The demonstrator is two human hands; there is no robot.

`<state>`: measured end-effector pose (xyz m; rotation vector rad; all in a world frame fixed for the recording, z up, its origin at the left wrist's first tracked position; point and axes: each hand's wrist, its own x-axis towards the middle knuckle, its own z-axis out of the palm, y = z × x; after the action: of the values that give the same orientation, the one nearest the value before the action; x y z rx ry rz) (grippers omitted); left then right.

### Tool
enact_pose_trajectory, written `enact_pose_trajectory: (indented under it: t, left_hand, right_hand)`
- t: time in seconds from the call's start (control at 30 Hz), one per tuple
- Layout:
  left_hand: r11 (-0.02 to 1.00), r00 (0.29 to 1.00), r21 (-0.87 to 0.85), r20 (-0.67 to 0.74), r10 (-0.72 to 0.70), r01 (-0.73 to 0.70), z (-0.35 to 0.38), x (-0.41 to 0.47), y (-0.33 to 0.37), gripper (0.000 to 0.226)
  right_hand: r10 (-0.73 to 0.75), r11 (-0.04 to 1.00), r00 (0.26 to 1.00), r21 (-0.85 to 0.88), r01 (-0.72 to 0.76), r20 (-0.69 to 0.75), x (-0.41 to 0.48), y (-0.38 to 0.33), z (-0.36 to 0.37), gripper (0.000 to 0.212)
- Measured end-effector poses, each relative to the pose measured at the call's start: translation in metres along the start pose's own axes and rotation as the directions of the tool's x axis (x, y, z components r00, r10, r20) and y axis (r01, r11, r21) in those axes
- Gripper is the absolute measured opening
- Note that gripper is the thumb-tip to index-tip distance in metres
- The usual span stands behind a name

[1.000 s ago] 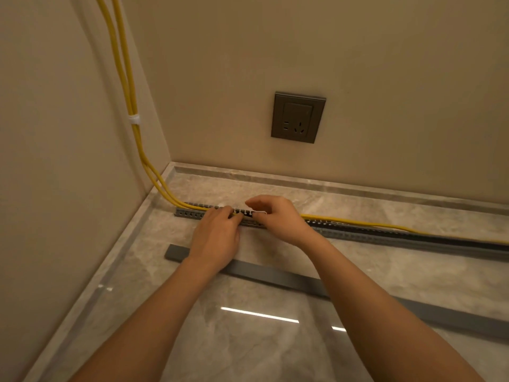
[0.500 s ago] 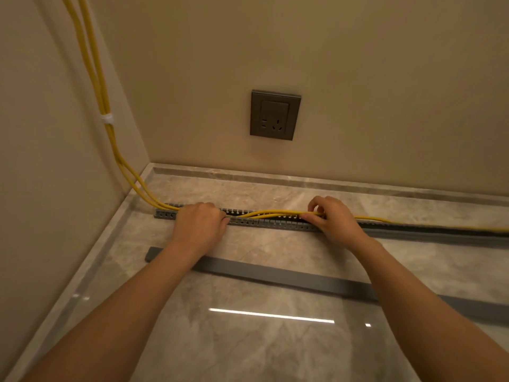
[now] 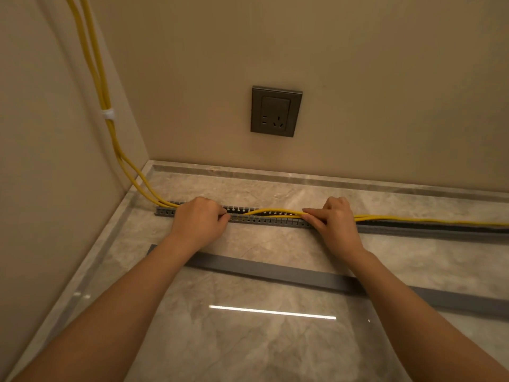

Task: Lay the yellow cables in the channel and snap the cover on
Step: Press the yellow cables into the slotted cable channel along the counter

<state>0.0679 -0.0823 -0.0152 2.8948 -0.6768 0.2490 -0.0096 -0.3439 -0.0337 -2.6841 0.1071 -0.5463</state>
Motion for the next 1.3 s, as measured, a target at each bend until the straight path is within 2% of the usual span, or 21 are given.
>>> enact_pose_trajectory:
  t: [0.07,0.17,0.27,0.33,0.43,0.53,0.63,0.8,0.9,0.97,1.07,1.1,1.17,1.3]
  left_hand:
    - [1.0,1.0,0.0,0.004,-0.024,0.024,-0.002,0.001,0.001,0.032]
    - [0.998,0.996,0.062,-0.084,-0.024,0.029,-0.003,-0.002,0.011,0.035]
    - [0.988,0.99,-0.144,-0.139,0.031,-0.051,-0.001,-0.006,0.036,0.029]
    - [0.949,0.985,-0.272,-0.113,0.132,-0.158,0.003,-0.008,0.059,0.024]
    - [0.925,0.962,-0.268,-0.047,0.267,-0.27,0.017,-0.011,0.09,0.042]
    - [0.945,0.964,-0.195,-0.014,0.265,-0.263,0.029,-0.014,0.104,0.048]
    - [0.956,0.964,-0.127,-0.007,0.265,-0.264,0.034,-0.016,0.107,0.044]
    - [0.967,0.973,-0.111,0.0,0.231,-0.229,0.037,-0.015,0.112,0.043]
    - [0.975,0.979,-0.094,0.017,0.204,-0.201,0.036,-0.011,0.115,0.042]
    - [0.975,0.977,-0.083,0.032,0.209,-0.206,0.034,-0.008,0.116,0.041]
    - [0.975,0.973,-0.046,0.072,0.221,-0.218,0.032,-0.005,0.116,0.038]
    - [0.975,0.972,-0.027,0.077,0.221,-0.219,0.031,-0.004,0.117,0.038]
    - [0.976,0.972,0.0,0.095,0.215,-0.216,0.029,-0.001,0.118,0.037]
    - [0.961,0.962,0.11,0.14,0.236,-0.252,0.028,0.001,0.126,0.033]
  right_hand:
    - [-0.021,0.999,0.999,-0.033,0.022,0.028,-0.002,0.001,0.002,0.025]
    - [-0.002,0.98,0.969,-0.19,0.051,0.246,-0.006,0.004,0.005,0.042]
    - [0.032,0.949,0.921,-0.301,0.094,0.389,-0.006,0.007,0.011,0.06]
    - [0.073,0.95,0.906,-0.306,0.064,0.416,-0.003,0.008,0.013,0.067]
    - [0.098,0.94,0.9,-0.337,0.058,0.426,-0.001,0.009,0.018,0.072]
    - [0.101,0.936,0.9,-0.348,0.059,0.424,0.0,0.008,0.021,0.075]
    - [0.083,0.935,0.905,-0.348,0.074,0.416,-0.001,0.01,0.022,0.076]
    - [0.075,0.962,0.9,-0.269,0.048,0.43,0.001,0.012,0.02,0.079]
    - [0.08,0.989,0.892,-0.15,-0.014,0.445,0.004,0.01,0.016,0.075]
    - [0.068,0.998,0.902,-0.031,-0.061,0.427,0.006,0.01,0.01,0.064]
    - [0.11,0.924,0.909,0.297,-0.243,0.401,0.006,0.012,-0.007,0.042]
    - [0.133,0.903,0.914,0.334,-0.272,0.383,0.004,0.016,-0.014,0.035]
    - [0.173,0.925,0.929,0.27,-0.267,0.326,-0.002,0.024,-0.028,0.026]
    - [0.233,0.961,0.938,0.086,-0.262,0.257,-0.017,0.043,-0.051,0.024]
